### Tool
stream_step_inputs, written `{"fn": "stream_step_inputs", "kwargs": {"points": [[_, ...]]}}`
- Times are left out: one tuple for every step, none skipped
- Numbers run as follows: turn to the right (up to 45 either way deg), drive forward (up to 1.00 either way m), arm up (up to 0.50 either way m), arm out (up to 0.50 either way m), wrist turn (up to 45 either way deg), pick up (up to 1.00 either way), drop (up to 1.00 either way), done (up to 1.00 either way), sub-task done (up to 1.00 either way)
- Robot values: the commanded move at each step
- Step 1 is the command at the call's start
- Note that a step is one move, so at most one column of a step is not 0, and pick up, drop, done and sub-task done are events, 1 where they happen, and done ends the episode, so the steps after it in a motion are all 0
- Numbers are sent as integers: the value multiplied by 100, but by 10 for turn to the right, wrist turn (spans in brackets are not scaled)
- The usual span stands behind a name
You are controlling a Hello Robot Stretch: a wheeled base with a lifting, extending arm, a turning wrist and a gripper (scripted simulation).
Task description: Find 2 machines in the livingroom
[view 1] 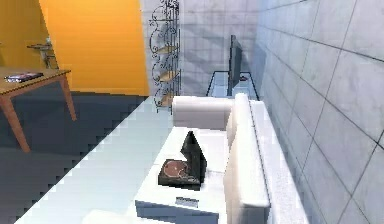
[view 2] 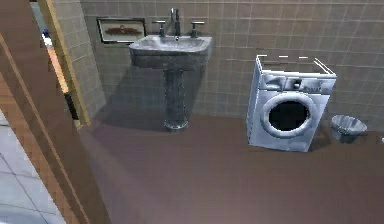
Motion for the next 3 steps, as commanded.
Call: {"fn": "stream_step_inputs", "kwargs": {"points": [[-450, 0, 0, 0, 0, 0, 0, 0, 0], [-270, 0, 0, 0, 0, 0, 0, 0, 0], [0, 70, 0, 0, 0, 0, 0, 0, 0]]}}
